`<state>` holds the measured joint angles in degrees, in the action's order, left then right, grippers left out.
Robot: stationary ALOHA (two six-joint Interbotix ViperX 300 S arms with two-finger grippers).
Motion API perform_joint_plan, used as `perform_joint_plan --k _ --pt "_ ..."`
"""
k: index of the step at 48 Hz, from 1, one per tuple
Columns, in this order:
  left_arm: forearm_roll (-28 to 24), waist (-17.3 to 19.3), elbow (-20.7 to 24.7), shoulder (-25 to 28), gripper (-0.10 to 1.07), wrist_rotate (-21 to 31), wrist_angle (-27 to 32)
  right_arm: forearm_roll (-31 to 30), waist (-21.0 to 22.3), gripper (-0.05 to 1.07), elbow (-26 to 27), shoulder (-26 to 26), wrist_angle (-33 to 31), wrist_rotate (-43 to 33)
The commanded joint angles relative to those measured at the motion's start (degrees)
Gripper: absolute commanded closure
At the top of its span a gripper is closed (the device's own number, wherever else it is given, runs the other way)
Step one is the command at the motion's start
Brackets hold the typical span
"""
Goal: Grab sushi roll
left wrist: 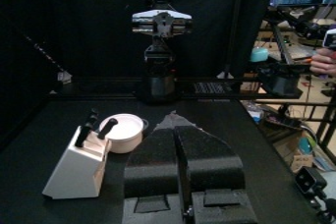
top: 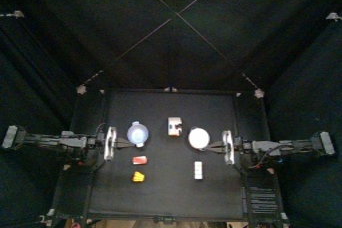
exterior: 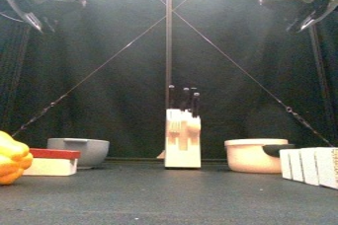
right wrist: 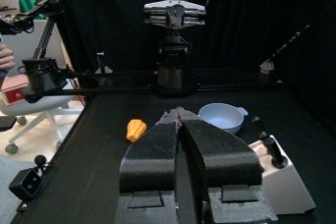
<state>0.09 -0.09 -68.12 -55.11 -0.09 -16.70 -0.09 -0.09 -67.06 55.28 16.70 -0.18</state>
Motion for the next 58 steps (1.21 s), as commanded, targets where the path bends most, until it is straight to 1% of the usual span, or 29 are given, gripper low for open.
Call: perform_joint_plan --k 1,5,11,14,19,22,26,33,38,42,52,55,58 --pt "1.0 -2.7 1.6 0.8 1.03 0.5 -1.2 0.1 -1.3 1.05 1.1 -1.0 0.7 -0.7" --pt "1.5 -3.7 2.2 0.8 1.01 0.4 -0.5 -0.4 -2.8 1.04 1.8 -1.9 1.1 -0.9" --pt "1.9 -3.8 3.2 1.0 1.00 0.3 2.2 0.5 -4.0 1.00 3.8 -5.0 1.6 -1.2" --pt "1.8 -3.9 3.0 1.2 1.00 0.0 3.0 2.1 -4.3 1.00 5.5 -6.5 1.7 -1.4" --pt "0.7 -3.8 3.2 1.8 1.00 -0.4 3.3 6.8 -4.3 1.00 8.5 -9.8 1.4 -3.1" --pt "-0.3 -3.8 3.3 1.9 1.00 -0.3 3.8 12.0 -4.1 1.00 10.4 -12.0 1.2 -5.0" --pt "-0.6 -3.8 2.9 2.2 1.00 -0.1 3.8 20.4 -4.3 0.99 12.7 -14.7 0.4 -9.0" --pt "-0.4 -3.7 2.8 2.3 1.00 0.4 3.4 35.8 -4.7 0.99 15.6 -18.9 -3.1 -14.9" --pt "0.9 -4.0 2.0 2.3 1.00 0.4 3.4 45.8 -5.0 0.99 16.6 -20.7 -6.6 -16.7" --pt "1.8 -4.0 1.6 2.3 1.00 0.2 3.7 51.3 -5.5 0.98 17.4 -21.6 -9.3 -16.7" --pt "1.5 -3.5 1.9 2.3 1.00 -0.2 3.7 53.5 -5.4 0.91 18.2 -21.4 -12.6 -17.1" --pt "1.2 -3.2 1.9 2.3 1.00 -0.2 3.7 54.4 -4.3 0.91 17.8 -21.5 -14.4 -17.2" --pt "1.3 -2.9 1.8 2.3 1.00 -0.1 3.7 55.5 -2.3 0.91 17.4 -21.8 -17.0 -17.2"
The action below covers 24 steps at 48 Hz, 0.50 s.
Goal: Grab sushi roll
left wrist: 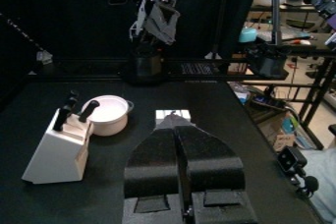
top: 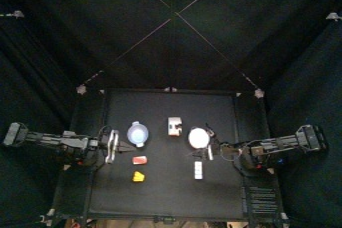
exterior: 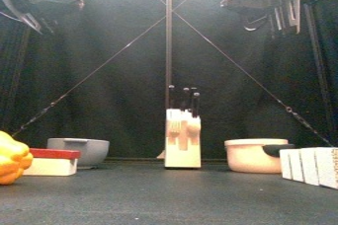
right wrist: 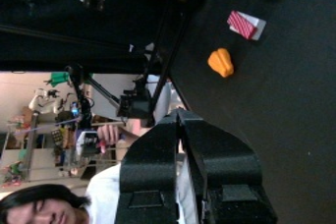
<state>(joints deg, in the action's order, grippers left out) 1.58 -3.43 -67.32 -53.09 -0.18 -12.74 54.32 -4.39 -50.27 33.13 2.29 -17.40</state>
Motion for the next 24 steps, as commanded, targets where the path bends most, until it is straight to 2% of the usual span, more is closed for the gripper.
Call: perform_joint_plan --k 1,12,19,24 --pt "-0.2 0.5 1.1 0.3 1.00 0.0 -0.3 1.3 3.2 0.91 0.4 0.3 -4.0 0.0" --pt "0.2 0.6 0.7 0.3 1.00 0.2 -0.2 -1.6 13.4 0.91 1.5 -1.1 -14.8 -0.3" --pt "0.4 0.7 0.4 0.3 1.00 0.3 -0.2 -6.4 20.4 0.91 4.1 -1.1 -24.3 -1.4" --pt "0.9 0.6 0.2 0.3 1.00 0.4 -0.2 -13.4 24.3 0.91 6.2 -1.1 -31.3 -7.0"
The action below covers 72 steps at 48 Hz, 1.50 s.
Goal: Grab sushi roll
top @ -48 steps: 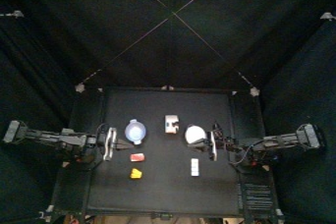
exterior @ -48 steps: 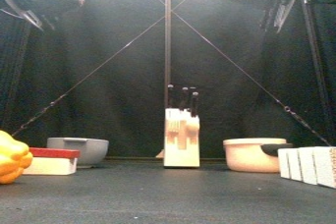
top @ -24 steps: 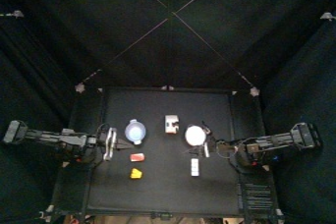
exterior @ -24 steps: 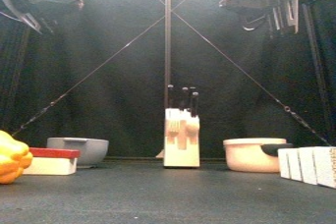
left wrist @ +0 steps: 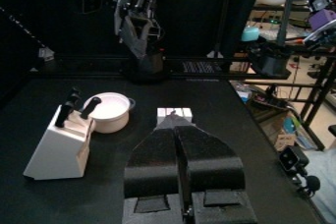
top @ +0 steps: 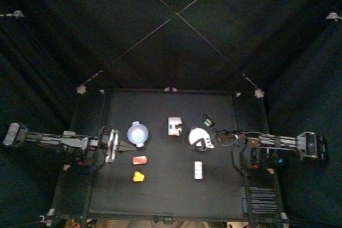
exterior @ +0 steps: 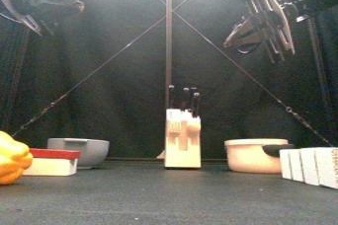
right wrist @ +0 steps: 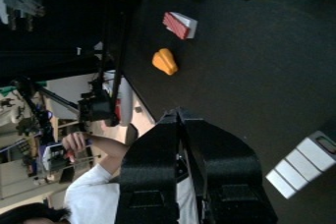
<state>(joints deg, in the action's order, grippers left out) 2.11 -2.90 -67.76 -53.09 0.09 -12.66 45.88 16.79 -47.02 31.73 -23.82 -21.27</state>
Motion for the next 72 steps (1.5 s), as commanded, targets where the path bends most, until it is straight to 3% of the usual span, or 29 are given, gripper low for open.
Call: perform_joint_plan --k 1,7,13,25,38,46,56,62,72 --pt "0.5 0.1 0.6 0.3 1.00 0.1 -0.3 -6.9 3.9 0.91 3.4 0.4 -6.9 -4.8" --pt "1.6 0.1 0.4 0.3 1.00 0.0 -0.3 -23.6 6.2 0.91 6.9 0.8 -18.1 -19.8" --pt "1.9 0.2 0.1 0.3 1.00 0.0 -0.3 -36.9 3.2 0.91 8.5 2.4 -24.9 -34.2" --pt "1.9 0.5 0.1 0.3 1.00 0.0 -0.2 -52.3 -14.9 0.91 6.2 5.3 -27.0 -57.7" --pt "2.0 1.1 0.1 0.3 1.00 0.0 -0.3 -68.9 -34.0 0.91 4.5 -1.3 -28.1 -83.8" --pt "2.0 1.1 -0.1 0.3 1.00 0.0 -0.2 -73.4 -42.0 0.91 5.2 -8.6 -29.9 -96.8" --pt "2.0 1.1 -0.3 0.3 1.00 0.0 -0.2 -73.9 -45.4 0.88 8.7 -18.3 -31.1 -101.6" --pt "2.0 1.1 -0.3 0.3 1.00 0.0 -0.3 -73.7 -45.6 0.77 10.8 -22.0 -31.1 -101.7" --pt "2.0 1.1 -0.3 0.3 1.00 0.0 -0.3 -73.4 -45.3 0.48 11.7 -25.8 -31.2 -101.6"
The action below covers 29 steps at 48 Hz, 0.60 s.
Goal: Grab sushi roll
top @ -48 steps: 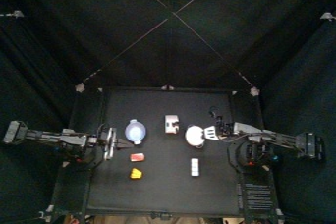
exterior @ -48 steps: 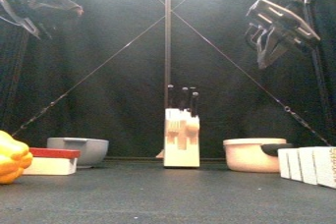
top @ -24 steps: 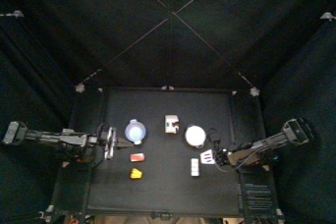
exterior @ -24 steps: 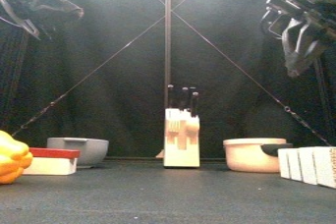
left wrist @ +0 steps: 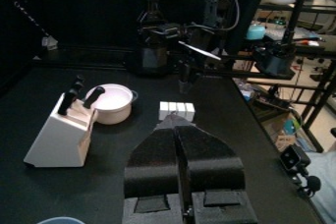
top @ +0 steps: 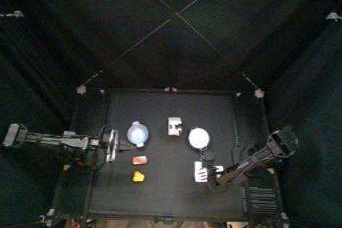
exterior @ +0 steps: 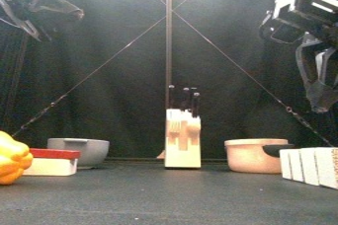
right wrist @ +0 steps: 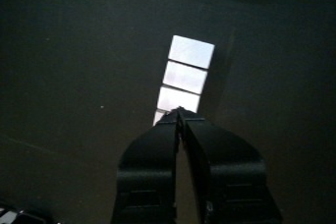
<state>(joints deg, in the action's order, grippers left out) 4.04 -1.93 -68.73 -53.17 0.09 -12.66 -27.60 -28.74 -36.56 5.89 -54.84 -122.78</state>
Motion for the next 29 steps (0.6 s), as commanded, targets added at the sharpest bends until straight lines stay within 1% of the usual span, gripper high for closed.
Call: perform_joint_plan --k 1,7,14,18,29 --pt "0.1 0.1 0.7 0.4 1.00 0.0 -0.2 0.1 0.2 0.45 1.1 -0.3 -0.2 -0.1" --pt "0.1 0.1 0.4 0.4 1.00 0.0 -0.2 0.1 0.3 0.29 1.0 -1.5 -0.4 -0.4" --pt "0.1 0.1 0.4 0.4 1.00 0.0 -0.2 -0.3 0.7 0.19 1.0 -2.3 -0.4 0.1" --pt "0.1 0.1 0.4 0.4 1.00 0.0 -0.2 -0.4 1.4 0.16 0.8 -2.8 -0.2 0.3" --pt "0.1 0.1 0.3 0.4 1.00 0.0 -0.2 -1.3 2.8 0.16 0.8 -4.5 0.9 0.4"
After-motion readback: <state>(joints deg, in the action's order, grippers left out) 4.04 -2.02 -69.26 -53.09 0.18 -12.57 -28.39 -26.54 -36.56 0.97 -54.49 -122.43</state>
